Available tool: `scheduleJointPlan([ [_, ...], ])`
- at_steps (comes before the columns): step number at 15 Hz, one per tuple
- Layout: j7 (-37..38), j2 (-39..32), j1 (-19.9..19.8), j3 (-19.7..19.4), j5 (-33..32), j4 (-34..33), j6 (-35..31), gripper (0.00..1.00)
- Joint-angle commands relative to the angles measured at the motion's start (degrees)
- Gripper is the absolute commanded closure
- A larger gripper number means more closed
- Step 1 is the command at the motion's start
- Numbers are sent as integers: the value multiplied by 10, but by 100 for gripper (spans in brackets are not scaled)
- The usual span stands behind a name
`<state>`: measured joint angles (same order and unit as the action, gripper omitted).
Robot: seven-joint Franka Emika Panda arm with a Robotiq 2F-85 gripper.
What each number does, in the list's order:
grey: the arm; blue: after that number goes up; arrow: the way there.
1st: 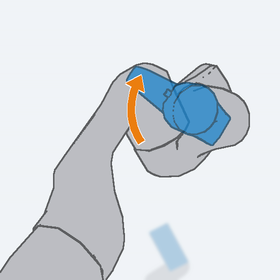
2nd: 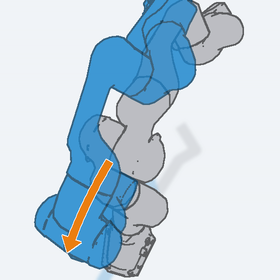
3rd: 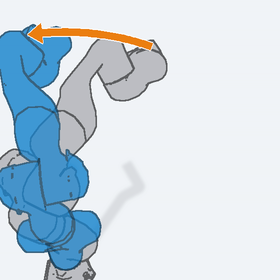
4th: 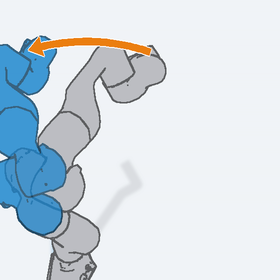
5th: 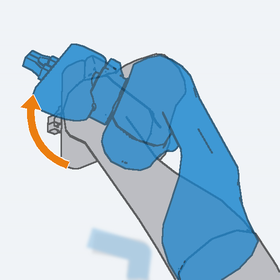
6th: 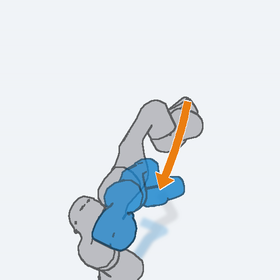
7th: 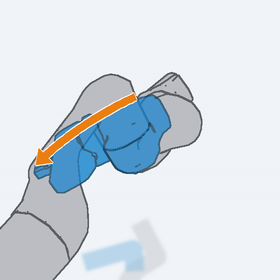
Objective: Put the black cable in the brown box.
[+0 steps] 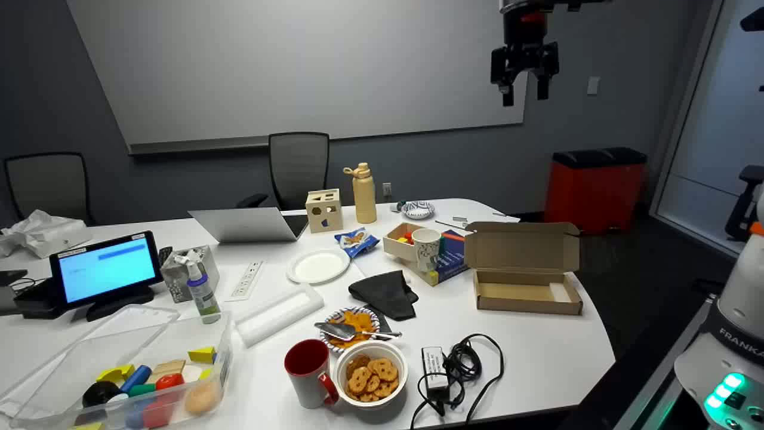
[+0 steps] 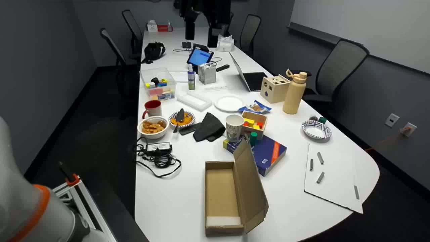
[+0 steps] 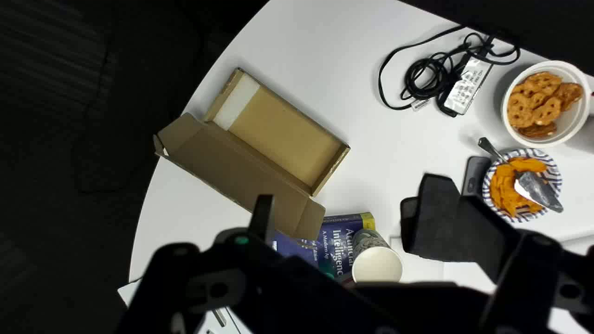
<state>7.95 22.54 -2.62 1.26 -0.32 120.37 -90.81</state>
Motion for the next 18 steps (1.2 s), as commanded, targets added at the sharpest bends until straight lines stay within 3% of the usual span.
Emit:
scheduleJointPlan([
  [1, 1, 0, 3, -3, -1, -1, 1, 0],
  [15, 1, 0, 3, -3, -1, -1, 1, 0],
  [18, 37, -40, 11, 13, 16, -3, -37, 0],
])
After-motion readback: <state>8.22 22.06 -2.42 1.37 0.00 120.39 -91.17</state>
